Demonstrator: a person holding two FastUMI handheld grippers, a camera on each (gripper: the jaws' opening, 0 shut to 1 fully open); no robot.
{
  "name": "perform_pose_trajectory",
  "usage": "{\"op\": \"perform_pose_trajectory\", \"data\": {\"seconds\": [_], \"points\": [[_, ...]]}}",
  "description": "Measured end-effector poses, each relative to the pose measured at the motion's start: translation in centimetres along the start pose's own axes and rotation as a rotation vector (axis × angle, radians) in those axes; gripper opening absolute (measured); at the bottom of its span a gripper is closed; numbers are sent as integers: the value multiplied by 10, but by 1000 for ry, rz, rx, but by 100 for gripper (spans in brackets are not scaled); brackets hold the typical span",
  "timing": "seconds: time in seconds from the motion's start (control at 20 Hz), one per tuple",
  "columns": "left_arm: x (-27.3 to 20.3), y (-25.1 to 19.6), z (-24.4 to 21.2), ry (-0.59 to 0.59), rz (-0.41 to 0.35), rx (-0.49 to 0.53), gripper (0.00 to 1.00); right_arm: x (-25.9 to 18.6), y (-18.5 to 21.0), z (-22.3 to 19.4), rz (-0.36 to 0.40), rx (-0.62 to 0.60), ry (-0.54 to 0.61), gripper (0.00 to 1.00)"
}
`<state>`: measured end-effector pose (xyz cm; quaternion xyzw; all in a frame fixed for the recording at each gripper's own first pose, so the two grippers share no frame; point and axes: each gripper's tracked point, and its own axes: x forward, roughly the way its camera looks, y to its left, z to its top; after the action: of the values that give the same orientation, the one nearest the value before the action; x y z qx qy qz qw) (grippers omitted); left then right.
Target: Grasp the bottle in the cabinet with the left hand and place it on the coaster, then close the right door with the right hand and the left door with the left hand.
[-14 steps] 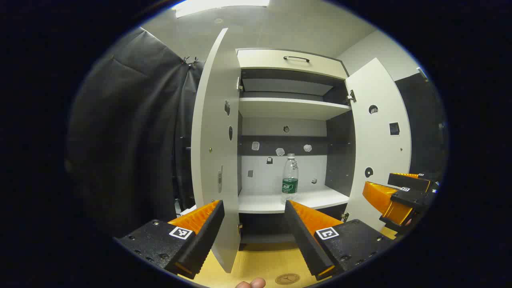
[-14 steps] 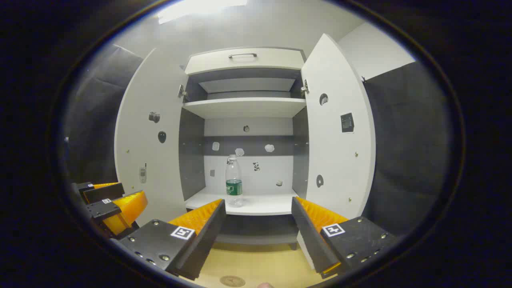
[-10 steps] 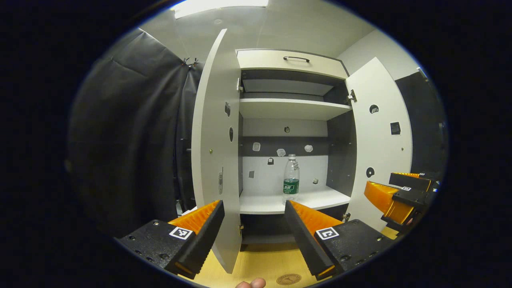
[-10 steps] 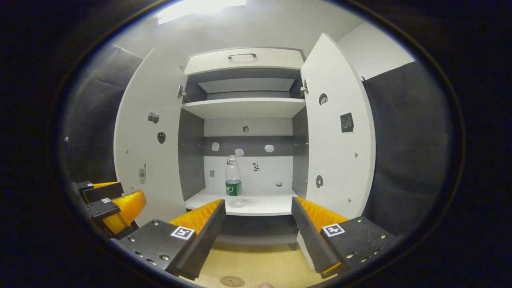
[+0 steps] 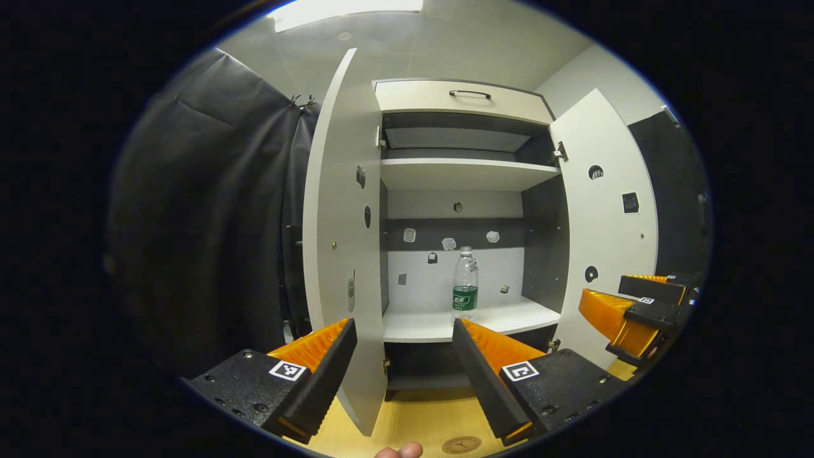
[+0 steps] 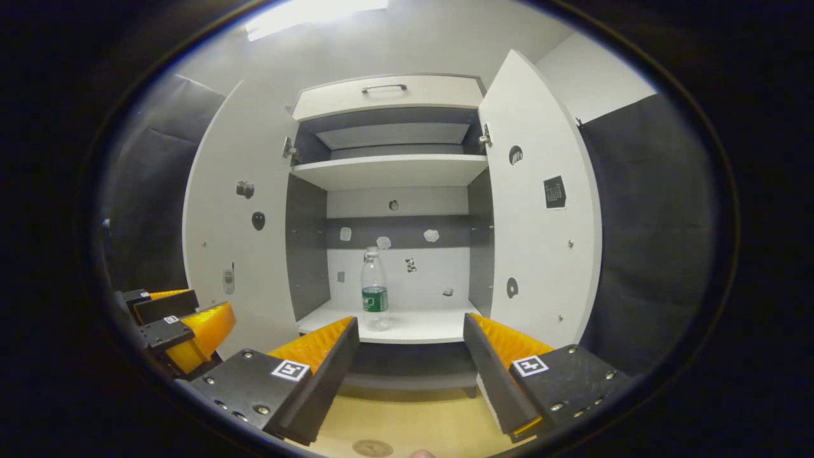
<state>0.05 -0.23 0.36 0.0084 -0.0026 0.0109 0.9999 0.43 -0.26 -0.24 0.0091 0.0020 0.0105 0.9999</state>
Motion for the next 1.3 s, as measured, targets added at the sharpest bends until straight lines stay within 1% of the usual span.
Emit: {"op": "perform_pose_trajectory", "data": {"seconds": [0.3,0.6,1.0,1.05,1.1,1.3], "points": [[7,-5,-6,13,-9,1,96,4,-5,-2,-7,7,9,100],[30,-15,-13,18,-31,-7,96,14,-8,-4,-12,7,17,100],[93,-46,-17,-1,-73,-8,96,19,-23,-15,-24,-4,49,100],[102,-52,-17,-7,-82,-13,96,19,-25,-16,-27,-4,53,96],[111,-58,-16,-9,-89,-17,96,20,-28,-17,-32,-6,58,100],[150,-77,-15,-16,-117,-13,96,22,-39,-21,-45,-13,75,100]]}}
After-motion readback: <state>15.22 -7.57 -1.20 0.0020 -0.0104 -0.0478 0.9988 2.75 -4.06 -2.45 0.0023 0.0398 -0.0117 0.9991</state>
